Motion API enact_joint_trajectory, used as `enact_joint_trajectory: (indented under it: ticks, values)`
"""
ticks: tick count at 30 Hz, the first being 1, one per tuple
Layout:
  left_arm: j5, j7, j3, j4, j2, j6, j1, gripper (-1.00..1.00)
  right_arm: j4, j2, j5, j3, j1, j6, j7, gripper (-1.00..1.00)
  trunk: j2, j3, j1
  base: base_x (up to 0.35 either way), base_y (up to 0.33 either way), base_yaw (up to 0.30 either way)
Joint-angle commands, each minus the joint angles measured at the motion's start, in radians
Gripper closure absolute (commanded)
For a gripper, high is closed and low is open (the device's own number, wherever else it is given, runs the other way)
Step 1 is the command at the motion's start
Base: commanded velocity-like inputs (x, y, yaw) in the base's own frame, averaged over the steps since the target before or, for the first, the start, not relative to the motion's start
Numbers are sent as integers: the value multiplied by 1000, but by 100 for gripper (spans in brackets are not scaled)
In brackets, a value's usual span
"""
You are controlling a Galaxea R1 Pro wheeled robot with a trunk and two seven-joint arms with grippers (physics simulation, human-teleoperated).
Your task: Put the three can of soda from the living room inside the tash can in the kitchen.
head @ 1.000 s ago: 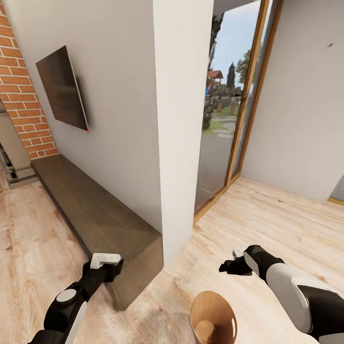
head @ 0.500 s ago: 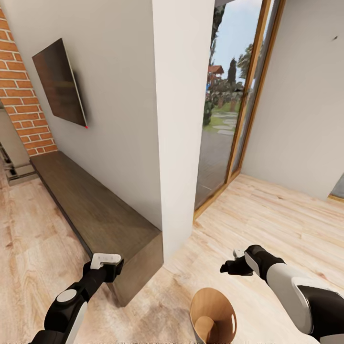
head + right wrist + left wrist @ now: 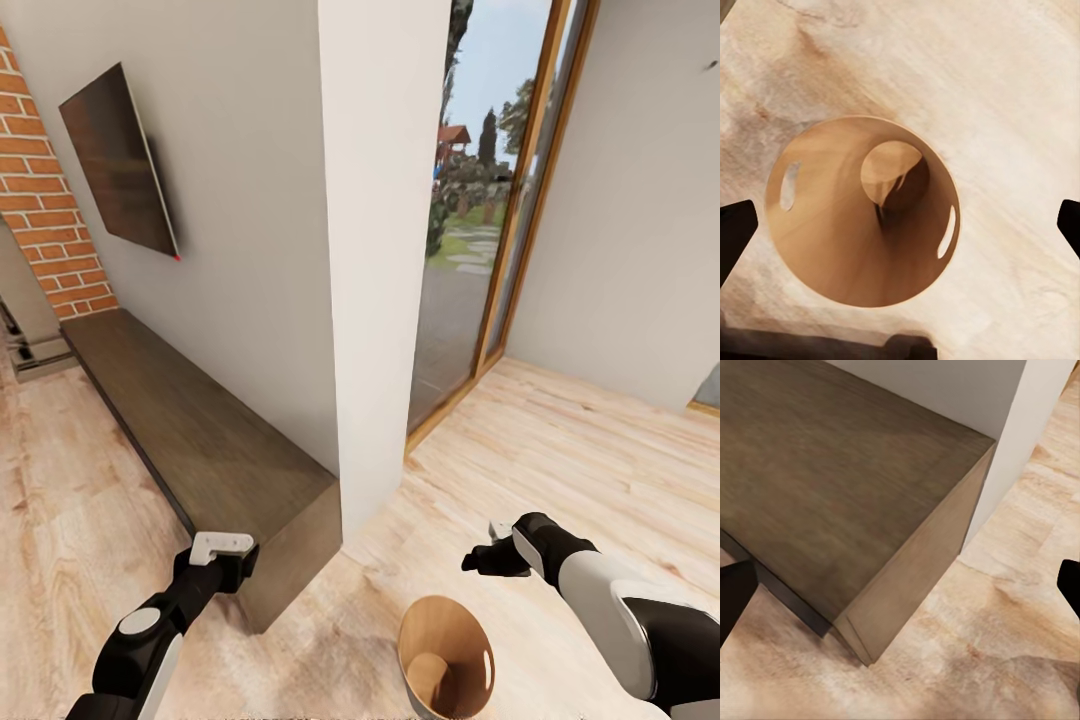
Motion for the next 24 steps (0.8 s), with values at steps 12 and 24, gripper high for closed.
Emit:
enact_joint_trajectory:
  ticks: [12, 24]
  values:
    - [4, 2, 4, 61, 0, -59, 10, -100, 0, 0, -1, 0, 0, 0, 1, -100, 0, -19, 0, 0, 0, 0]
    - [4, 0, 2, 189, 0, -184, 14, -100, 0, 3, -3, 0, 0, 0, 0, -100, -28, -46, 15, 0, 0, 0]
